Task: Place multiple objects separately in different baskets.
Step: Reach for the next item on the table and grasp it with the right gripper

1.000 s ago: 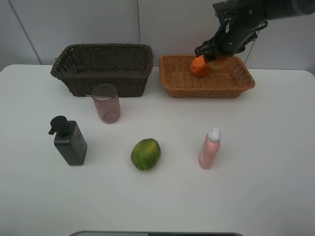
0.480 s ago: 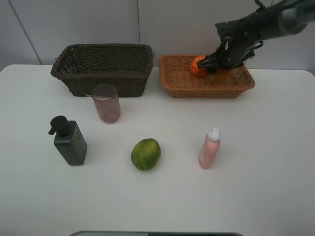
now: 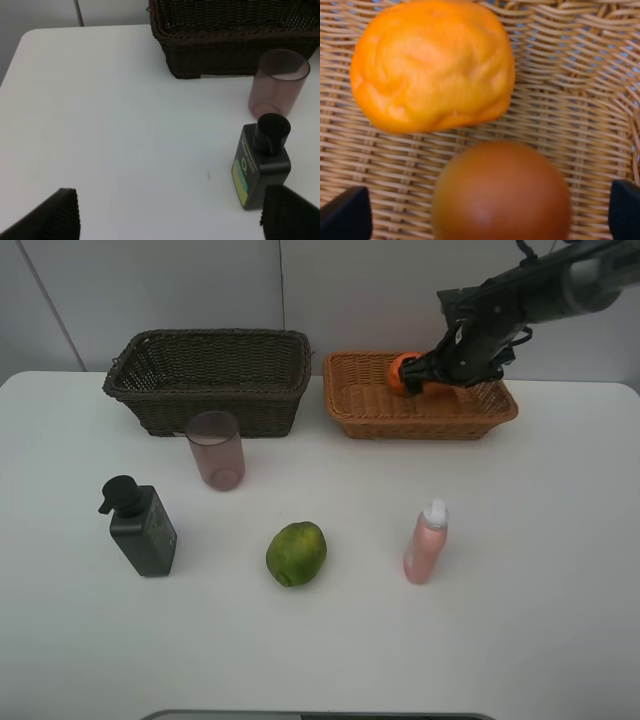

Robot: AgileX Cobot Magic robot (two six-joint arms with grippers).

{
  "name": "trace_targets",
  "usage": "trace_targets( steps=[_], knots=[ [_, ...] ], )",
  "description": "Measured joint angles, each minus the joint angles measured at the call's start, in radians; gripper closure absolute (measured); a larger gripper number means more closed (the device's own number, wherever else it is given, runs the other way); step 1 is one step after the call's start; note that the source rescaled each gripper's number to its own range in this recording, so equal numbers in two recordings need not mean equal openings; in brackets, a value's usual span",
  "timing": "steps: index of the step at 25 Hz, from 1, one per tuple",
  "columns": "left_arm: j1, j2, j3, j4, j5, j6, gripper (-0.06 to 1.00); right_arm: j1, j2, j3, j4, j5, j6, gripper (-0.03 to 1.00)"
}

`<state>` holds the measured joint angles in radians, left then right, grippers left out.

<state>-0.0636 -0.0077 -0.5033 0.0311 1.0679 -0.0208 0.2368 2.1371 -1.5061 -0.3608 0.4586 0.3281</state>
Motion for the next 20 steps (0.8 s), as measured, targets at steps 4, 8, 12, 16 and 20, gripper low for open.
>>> trace_targets(
  steps=[4,8,12,16,20],
  knots=[
    [0.0,0.0,0.0,0.0,0.0,0.0,0.01,0.0,-0.047,0.0,0.03,0.075,0.0,-0.03],
    [0.0,0.0,0.0,0.0,0.0,0.0,0.01,0.001,-0.102,0.0,0.109,0.207,-0.002,-0.03],
    [0.0,0.0,0.0,0.0,0.0,0.0,0.01,0.008,-0.166,0.018,0.214,0.317,-0.003,-0.03],
    [0.0,0.0,0.0,0.0,0.0,0.0,0.01,0.036,-0.246,0.108,0.235,0.388,-0.002,-0.03],
    [0.0,0.0,0.0,0.0,0.0,0.0,0.01,0.069,-0.335,0.222,0.253,0.411,0.012,-0.03]
  ],
)
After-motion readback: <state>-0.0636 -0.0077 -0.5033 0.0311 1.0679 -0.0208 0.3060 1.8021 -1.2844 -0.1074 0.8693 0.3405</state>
